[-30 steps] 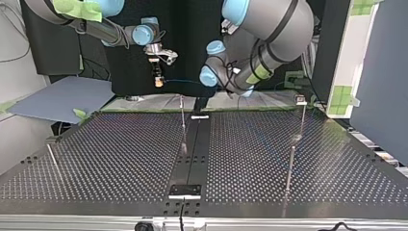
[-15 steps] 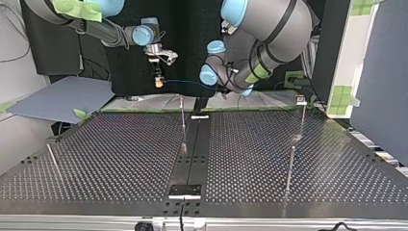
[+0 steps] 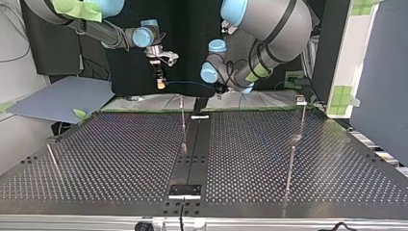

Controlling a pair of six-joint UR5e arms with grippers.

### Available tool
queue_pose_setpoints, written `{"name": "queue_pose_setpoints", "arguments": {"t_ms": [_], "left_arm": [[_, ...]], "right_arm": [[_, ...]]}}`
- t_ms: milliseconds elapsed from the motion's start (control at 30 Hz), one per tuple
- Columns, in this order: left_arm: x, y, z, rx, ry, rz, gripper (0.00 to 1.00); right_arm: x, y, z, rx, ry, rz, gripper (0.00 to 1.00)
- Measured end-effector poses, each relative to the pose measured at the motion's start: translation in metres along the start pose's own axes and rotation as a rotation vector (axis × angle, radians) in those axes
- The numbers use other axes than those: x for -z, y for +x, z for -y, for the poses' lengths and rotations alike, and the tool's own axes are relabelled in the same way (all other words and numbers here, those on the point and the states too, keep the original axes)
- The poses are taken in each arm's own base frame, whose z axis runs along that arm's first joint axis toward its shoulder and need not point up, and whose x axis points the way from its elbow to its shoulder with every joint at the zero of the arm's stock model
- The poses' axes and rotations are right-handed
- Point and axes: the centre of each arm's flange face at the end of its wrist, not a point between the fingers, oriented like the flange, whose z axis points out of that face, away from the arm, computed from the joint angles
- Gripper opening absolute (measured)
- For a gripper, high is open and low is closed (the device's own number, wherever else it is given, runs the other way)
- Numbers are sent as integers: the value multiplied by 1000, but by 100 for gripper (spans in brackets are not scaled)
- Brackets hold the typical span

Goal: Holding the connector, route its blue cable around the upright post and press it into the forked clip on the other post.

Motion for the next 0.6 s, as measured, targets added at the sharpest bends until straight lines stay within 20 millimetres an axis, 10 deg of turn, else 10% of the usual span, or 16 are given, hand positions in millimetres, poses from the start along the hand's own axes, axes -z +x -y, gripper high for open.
{"name": "queue_pose_setpoints", "arguments": {"t_ms": [600], "left_arm": [[5, -1, 26, 185, 153, 119, 100]], "right_arm": [[-4, 2, -12, -5, 19, 6, 0]]}}
